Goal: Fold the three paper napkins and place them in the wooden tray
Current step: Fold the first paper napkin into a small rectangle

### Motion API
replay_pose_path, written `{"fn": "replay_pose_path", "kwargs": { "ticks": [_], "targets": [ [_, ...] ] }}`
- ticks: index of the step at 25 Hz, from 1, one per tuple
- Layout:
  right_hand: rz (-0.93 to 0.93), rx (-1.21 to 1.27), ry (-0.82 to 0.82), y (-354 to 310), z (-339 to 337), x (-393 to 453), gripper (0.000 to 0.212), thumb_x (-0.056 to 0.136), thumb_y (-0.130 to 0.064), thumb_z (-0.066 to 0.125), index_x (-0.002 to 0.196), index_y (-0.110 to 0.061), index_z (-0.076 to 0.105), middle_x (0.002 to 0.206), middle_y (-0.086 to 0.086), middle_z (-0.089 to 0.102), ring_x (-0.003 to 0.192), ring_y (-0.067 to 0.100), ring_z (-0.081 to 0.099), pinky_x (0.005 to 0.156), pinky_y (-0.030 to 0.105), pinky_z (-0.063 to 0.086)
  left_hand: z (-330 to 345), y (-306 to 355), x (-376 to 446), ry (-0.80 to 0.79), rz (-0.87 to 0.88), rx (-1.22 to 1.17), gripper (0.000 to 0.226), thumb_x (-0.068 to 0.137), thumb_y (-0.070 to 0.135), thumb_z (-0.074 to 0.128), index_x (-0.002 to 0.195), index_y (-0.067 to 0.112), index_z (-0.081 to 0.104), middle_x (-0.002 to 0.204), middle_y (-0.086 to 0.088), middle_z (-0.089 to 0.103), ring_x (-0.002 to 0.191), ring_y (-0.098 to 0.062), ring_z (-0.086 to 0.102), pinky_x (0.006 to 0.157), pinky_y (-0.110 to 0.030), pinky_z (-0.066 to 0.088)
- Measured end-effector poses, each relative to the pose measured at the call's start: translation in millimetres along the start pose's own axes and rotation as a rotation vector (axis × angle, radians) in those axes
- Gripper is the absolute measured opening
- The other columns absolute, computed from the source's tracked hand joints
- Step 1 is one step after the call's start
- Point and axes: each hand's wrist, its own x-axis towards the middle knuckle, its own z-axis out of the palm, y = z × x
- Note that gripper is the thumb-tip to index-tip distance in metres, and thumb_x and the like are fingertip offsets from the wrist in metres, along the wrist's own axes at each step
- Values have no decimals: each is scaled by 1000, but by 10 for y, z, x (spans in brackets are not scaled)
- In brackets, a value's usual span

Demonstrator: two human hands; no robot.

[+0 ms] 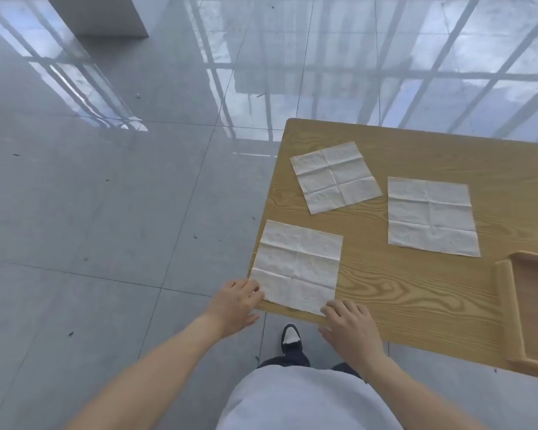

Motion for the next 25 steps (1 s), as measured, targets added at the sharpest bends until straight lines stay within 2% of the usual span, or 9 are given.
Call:
{"fn": "replay_pose_path", "kwargs": {
  "ticks": [2,6,10,13,16,20,25],
  "targets": [
    [33,6,-19,-78,14,74,47,58,-34,89,97,-16,71,100,0,71,88,24,68,69,36,56,-6,5,48,33,-20,0,50,61,44,87,98,16,69,104,-4,68,91,-22,66,69,-31,56],
    [106,-7,-58,-162,135,38,56,59,-32,87,108,-14,67,109,2,68,95,26,65,71,38,54,148,90,94,9,-79,-42,60,59,37,90,109,13,64,110,-8,67,92,-27,66,67,-35,57],
    [173,-19,23,-220,186,-25,49,59,-6,81,106,-15,68,100,1,69,87,26,65,69,38,53,288,174,84,6,-107,-47,58,59,11,83,112,13,61,98,-6,64,81,-27,61,61,-35,52],
    [180,-22,69,-207,233,-65,43,59,3,77,97,-15,68,95,1,69,81,27,65,68,39,52,383,220,79,71,-113,-44,52,57,-6,72,105,11,60,91,-7,61,76,-27,56,59,-35,47],
    [178,-22,89,-145,259,-108,35,60,5,78,87,-15,68,88,0,69,75,26,64,66,38,51,389,237,57,122,-105,-107,41,60,-6,71,96,11,62,88,-6,63,75,-27,56,59,-35,46],
    [187,44,116,-56,204,-139,22,67,-2,81,76,-17,67,76,-3,67,67,24,62,62,36,50,328,268,24,173,-89,-205,23,66,3,76,81,16,65,82,-1,65,72,-23,59,60,-32,47],
    [142,168,140,103,79,-243,19,74,-9,80,71,-19,65,68,-7,63,64,22,60,56,34,49,232,281,31,264,-96,-417,12,80,8,72,84,18,65,83,4,64,75,-20,59,63,-32,49]
  ]
}}
